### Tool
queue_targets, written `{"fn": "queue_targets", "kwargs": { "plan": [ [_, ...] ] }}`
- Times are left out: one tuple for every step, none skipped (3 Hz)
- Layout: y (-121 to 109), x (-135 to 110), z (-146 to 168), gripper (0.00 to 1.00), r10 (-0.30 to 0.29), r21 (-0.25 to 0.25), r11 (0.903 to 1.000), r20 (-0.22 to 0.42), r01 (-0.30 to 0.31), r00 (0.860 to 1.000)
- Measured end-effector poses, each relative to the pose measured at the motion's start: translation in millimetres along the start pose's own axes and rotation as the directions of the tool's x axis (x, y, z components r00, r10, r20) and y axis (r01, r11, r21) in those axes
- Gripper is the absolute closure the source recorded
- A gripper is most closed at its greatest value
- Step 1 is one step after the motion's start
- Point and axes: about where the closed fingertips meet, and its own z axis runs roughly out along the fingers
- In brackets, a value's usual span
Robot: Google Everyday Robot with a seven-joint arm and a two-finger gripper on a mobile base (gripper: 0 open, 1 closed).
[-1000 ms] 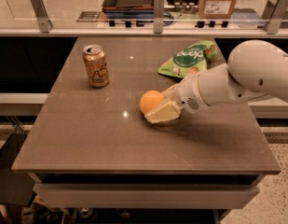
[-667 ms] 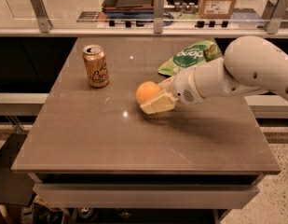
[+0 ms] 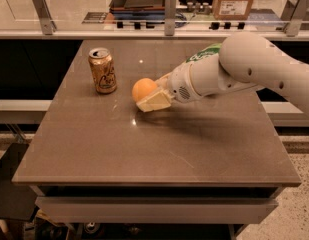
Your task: Move orange near orange can
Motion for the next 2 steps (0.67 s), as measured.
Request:
{"fn": "queue_targets", "kwargs": {
  "plan": [
    [0, -9, 12, 1.0, 0.006, 0.01, 0.9999, -0.001, -0.006, 1.0],
    [1, -21, 25, 1.0, 0.021, 0.02, 0.9996, 0.0, -0.021, 1.0]
  ]
}}
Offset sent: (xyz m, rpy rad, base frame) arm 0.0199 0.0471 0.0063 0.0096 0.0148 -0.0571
